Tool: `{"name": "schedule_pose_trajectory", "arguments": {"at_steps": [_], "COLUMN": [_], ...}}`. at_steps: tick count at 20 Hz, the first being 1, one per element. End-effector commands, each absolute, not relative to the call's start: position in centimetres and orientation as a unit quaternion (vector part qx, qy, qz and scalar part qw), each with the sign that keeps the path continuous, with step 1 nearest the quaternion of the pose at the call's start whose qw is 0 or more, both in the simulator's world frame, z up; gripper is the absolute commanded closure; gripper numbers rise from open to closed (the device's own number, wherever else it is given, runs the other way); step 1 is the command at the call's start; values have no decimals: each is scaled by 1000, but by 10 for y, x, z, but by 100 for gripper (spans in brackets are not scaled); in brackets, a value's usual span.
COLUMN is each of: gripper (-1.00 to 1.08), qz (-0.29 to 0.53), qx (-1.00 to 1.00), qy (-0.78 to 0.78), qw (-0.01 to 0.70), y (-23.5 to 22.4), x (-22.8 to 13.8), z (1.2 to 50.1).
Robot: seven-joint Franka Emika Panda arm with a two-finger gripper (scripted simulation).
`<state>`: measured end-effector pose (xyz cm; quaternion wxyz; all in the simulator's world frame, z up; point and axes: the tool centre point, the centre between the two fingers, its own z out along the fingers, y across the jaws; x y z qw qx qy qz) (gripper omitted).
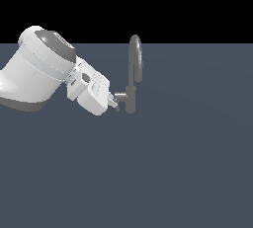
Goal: Turn on the faucet by rotating a designated handle.
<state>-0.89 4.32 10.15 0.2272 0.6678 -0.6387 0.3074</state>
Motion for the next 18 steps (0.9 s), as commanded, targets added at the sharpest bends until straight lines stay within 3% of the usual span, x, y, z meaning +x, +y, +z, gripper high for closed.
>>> {"name": "schedule_pose_trajectory", "arguments": {"at_steps": [1,6,8,18], "gripper": [108,108,108,108], "qz": [303,299,316,306], "qx": [666,664,666,665], "qy": [-640,-641,-639,-640], "qw": [236,241,222,233], "y": [37,33,46,41], "x": [-12,-10,0,18], "z": [83,55,84,50]}}
